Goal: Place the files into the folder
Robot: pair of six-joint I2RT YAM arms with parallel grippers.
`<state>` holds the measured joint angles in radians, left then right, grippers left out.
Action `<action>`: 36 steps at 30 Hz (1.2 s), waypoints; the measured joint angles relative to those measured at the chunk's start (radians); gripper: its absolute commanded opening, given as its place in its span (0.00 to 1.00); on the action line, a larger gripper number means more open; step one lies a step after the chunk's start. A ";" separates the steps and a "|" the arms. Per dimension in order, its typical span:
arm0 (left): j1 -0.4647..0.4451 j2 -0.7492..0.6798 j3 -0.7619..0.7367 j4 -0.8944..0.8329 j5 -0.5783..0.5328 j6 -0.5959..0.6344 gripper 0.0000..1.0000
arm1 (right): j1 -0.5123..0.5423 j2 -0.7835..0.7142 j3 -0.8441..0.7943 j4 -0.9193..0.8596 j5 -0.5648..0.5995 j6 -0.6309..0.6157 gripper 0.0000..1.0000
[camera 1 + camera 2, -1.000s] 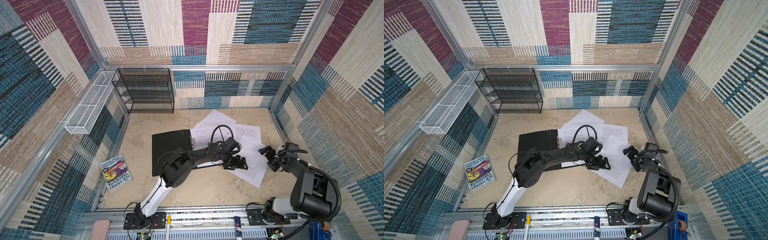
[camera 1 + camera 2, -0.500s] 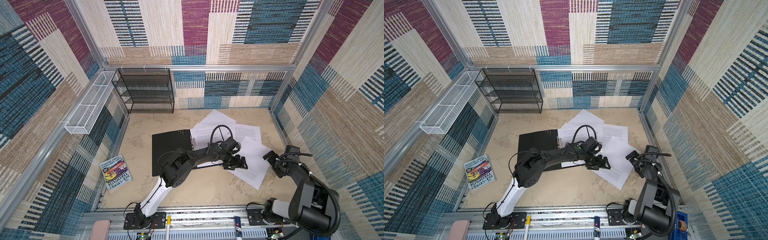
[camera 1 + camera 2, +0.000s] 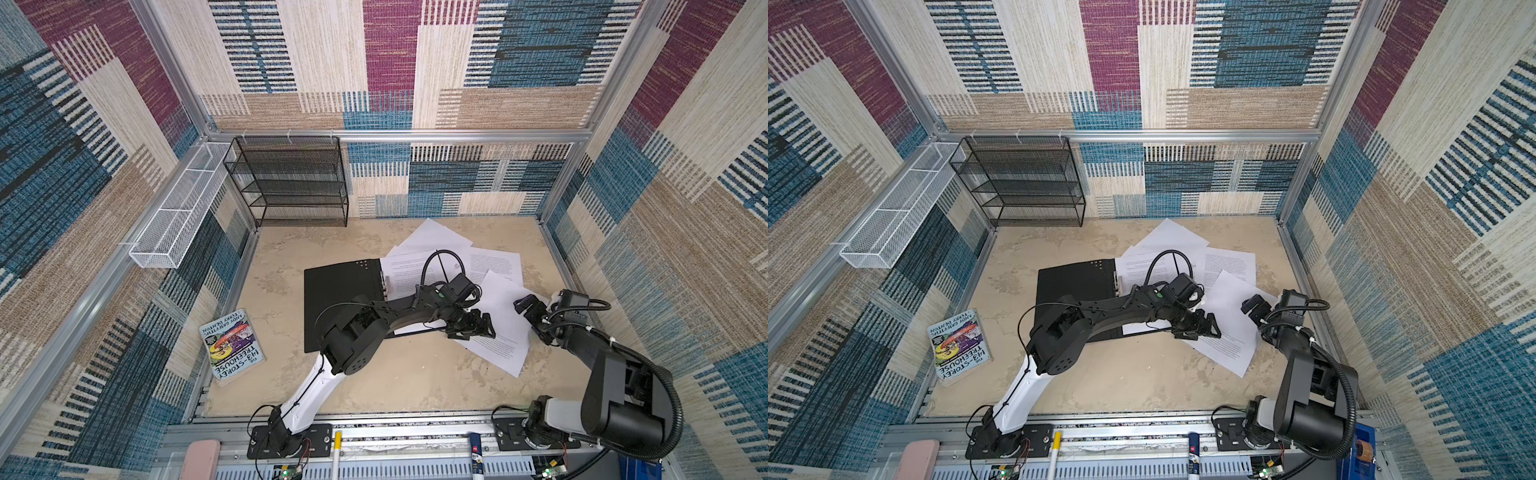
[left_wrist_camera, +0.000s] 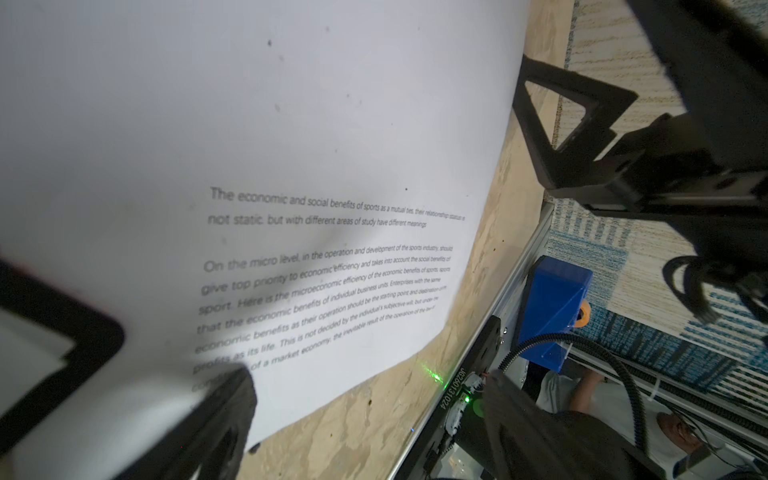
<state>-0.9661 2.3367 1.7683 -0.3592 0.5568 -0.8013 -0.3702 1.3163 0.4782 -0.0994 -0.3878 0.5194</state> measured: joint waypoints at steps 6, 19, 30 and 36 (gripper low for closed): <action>0.001 0.002 0.002 0.000 0.001 -0.007 0.89 | 0.004 -0.063 -0.021 -0.062 -0.146 0.018 1.00; 0.004 -0.004 -0.022 0.027 0.023 -0.010 0.89 | 0.004 -0.170 -0.022 -0.225 -0.198 0.078 1.00; 0.010 -0.022 -0.063 0.074 0.025 -0.011 0.89 | -0.069 -0.064 0.044 -0.203 -0.158 0.104 0.90; 0.013 -0.020 -0.060 0.073 0.029 -0.011 0.89 | -0.096 -0.065 0.046 -0.201 -0.152 0.103 0.60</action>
<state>-0.9535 2.3169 1.7084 -0.2859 0.5858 -0.8124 -0.4664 1.2510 0.5240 -0.3000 -0.5396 0.6228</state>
